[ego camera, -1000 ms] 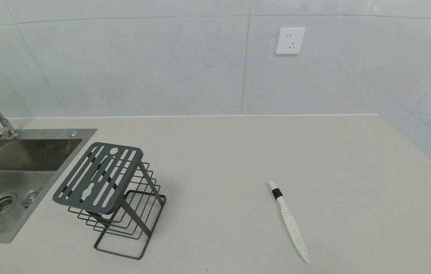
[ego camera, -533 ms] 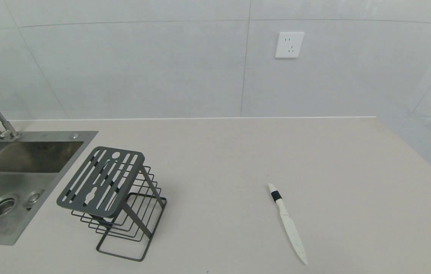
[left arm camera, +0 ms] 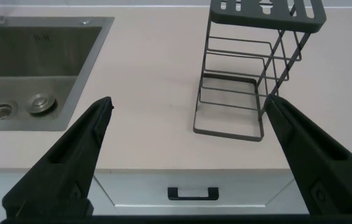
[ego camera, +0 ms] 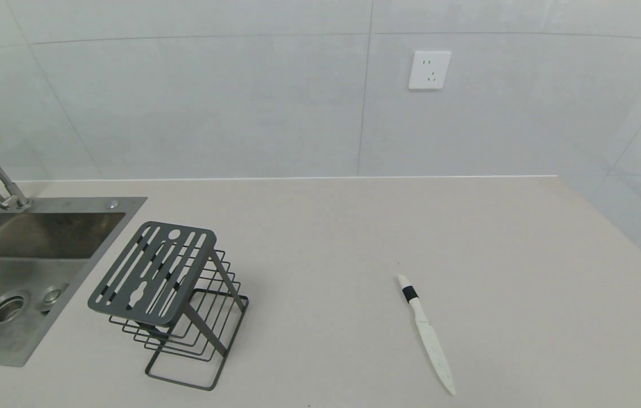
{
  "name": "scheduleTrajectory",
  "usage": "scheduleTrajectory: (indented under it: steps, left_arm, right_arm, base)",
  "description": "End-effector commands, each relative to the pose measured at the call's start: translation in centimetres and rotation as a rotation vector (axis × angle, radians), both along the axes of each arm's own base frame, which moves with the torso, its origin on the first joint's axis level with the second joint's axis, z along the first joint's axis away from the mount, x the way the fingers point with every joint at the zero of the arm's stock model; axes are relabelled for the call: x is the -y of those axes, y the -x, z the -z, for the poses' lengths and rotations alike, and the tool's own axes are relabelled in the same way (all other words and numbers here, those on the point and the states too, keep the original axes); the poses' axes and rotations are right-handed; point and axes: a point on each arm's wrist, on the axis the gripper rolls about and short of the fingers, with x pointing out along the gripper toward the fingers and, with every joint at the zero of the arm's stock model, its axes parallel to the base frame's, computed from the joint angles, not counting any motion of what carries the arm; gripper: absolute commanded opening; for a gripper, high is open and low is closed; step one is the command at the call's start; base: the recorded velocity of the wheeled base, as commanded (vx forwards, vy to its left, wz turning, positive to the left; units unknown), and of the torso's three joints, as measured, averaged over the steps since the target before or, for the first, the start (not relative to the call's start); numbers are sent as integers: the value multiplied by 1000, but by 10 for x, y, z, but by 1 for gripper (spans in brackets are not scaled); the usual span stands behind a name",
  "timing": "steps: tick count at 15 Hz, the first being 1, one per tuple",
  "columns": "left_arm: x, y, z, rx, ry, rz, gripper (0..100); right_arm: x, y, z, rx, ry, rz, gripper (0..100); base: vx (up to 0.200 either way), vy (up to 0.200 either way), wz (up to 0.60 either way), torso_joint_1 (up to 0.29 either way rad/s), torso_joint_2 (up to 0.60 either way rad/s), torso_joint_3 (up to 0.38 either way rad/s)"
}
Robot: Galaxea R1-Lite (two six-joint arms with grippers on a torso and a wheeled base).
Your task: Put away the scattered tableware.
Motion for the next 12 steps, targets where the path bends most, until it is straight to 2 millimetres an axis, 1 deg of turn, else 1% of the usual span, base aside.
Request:
scheduleTrajectory:
  steps: [1,3,4,5,6,7,8,9,10,12]
  left_arm:
    - [0,0,0,-1,0,-1,100]
    - [0,0,0,-3,2,-1,100]
    - [0,0,0,-2,0,-1,100]
    - [0,0,0,-2,0,-1,100]
    - [0,0,0,-3,3,-1,100]
    - [0,0,1,-4,3,-1,100]
    - [0,0,0,-3,3,-1,100]
    - [0,0,0,-3,2,0,100]
    - [0,0,0,-3,2,0,100]
    - [0,0,1,-4,2,2,100]
  right_arm:
    - [-1,0,-1,9,1,-35,100]
    - [-1,1,-16,157,6,-44,100]
    - [-2,2,-22,191,15,-74,100]
    - [-3,0,-30,149,18,-156,100]
    - [-5,-3,-45,105,15,-262,100]
    - [-6,-9,-56,45,10,-341,100]
    - [-7,-19,-67,-9,5,-374,100]
    - [-7,-23,-70,-29,5,-378,100]
    - [-9,-38,-77,-109,-1,-424,100]
    - [-11,-50,-76,-189,-4,-482,100]
  base:
    - [0,0,0,0,0,0]
    - [0,0,0,0,0,0]
    - [0,0,0,0,0,0]
    - [0,0,0,0,0,0]
    - [0,0,0,0,0,0]
    - [0,0,0,0,0,0]
    - [0,0,0,0,0,0]
    - [0,0,0,0,0,0]
    - [0,0,0,0,0,0]
    - [0,0,0,0,0,0]
